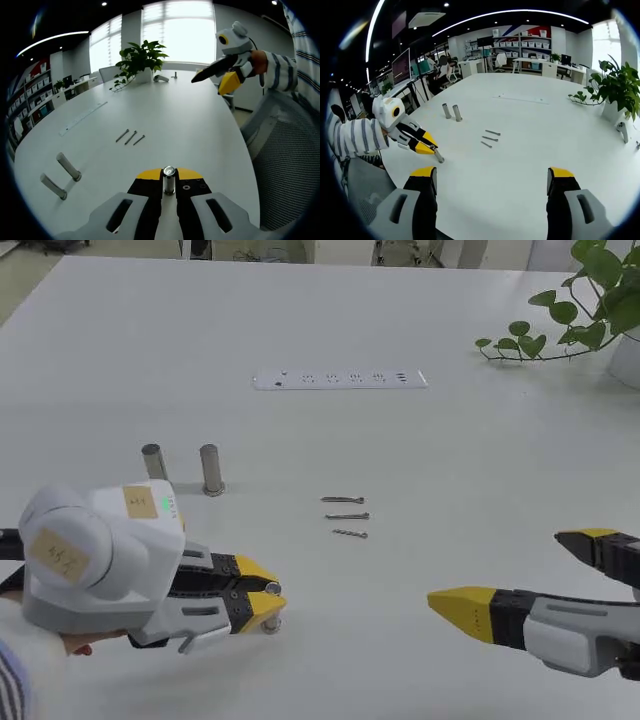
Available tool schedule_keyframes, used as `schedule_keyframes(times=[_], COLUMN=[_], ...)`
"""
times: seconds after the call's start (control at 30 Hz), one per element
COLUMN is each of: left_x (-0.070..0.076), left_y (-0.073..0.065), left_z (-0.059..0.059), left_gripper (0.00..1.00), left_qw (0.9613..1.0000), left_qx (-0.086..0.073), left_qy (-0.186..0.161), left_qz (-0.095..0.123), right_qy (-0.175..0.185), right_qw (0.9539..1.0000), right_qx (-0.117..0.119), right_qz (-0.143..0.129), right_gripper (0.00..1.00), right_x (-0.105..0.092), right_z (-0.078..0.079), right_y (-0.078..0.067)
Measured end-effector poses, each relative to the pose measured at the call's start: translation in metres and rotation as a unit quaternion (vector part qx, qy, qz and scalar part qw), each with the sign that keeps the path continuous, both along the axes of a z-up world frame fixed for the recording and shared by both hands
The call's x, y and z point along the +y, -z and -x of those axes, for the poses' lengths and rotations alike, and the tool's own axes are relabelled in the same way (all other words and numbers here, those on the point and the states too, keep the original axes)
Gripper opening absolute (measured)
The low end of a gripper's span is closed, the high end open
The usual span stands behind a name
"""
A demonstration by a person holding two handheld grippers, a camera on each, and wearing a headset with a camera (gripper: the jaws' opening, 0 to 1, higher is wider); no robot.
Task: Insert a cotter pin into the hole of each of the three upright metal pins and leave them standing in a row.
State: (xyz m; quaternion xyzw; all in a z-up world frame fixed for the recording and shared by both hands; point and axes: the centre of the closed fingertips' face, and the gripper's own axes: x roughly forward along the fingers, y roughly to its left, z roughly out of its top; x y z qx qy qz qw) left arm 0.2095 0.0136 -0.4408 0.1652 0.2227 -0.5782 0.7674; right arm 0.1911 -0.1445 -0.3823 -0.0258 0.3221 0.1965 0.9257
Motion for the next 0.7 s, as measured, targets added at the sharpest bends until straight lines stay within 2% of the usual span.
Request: schedule_keyframes(times=[0.2, 0.47, 0.7], left_x=[0.0004, 0.0017, 0.005], left_y=[0.0001, 0.0011, -0.0039], left_z=[0.0014, 0.0, 0.0021], left_gripper=[0.05, 0.06, 0.21], left_qw=[0.9999, 0.9999, 0.9999], left_qx=[-0.01, -0.011, -0.009], left_qy=[0.004, -0.002, -0.012], left_qz=[-0.003, -0.01, -0.006], right_qy=[-0.001, -0.004, -0.006], right_qw=[1.0, 1.0, 1.0], right_qx=[0.0, -0.002, -0.006], right_qz=[-0.001, -0.002, -0.003], right_gripper=[0.9, 0.9, 0.89], right_x=[0.0003, 0.0015, 0.0019], right_z=[0.0011, 0.002, 0.0015], right_y=[-0.0003, -0.0014, -0.0032])
